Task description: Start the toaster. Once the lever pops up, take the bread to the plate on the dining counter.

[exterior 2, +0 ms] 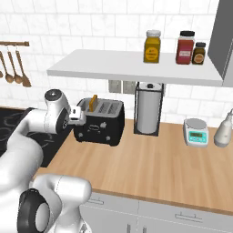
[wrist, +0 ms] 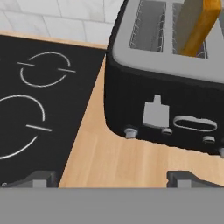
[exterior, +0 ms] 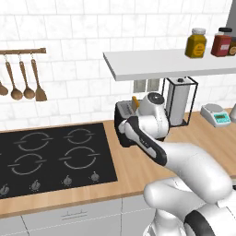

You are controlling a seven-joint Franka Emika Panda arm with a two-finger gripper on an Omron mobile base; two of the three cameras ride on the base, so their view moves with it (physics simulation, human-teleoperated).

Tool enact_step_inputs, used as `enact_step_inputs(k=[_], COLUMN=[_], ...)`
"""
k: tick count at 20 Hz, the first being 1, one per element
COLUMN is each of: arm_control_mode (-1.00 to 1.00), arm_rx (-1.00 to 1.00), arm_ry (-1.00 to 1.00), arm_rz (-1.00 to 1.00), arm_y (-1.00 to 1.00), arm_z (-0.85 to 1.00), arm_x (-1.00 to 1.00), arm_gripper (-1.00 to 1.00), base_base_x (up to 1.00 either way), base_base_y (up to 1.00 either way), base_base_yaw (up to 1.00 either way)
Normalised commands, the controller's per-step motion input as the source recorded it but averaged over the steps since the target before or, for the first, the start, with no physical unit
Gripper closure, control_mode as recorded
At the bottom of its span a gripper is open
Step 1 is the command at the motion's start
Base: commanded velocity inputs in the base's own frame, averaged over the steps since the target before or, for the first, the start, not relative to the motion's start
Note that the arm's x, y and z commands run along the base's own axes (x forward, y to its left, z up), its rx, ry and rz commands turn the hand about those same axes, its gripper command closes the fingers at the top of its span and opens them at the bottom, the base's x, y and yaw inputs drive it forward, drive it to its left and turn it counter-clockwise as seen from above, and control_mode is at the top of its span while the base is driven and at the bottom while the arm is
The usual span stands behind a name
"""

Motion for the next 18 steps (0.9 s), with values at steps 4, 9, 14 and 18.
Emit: enact_step_inputs(k=[4, 9, 14, 18], arm_control_mode=[-1.00, -1.00, -1.00, -1.00], arm_rx=[0.00, 0.00, 0.00, 0.00], arm_ry=[0.00, 0.00, 0.00, 0.00], arm_rz=[0.00, 0.00, 0.00, 0.00], arm_y=[0.10, -0.01, 0.00, 0.00], arm_z=[-0.12, -0.01, -0.02, -0.09], arm_x=[0.25, 0.20, 0.31, 0.32], arm_gripper=[-1.00, -1.00, -1.00, -1.00], base_base_x=[0.00, 0.00, 0.00, 0.00], base_base_y=[0.00, 0.00, 0.00, 0.00], base_base_yaw=[0.00, 0.00, 0.00, 0.00])
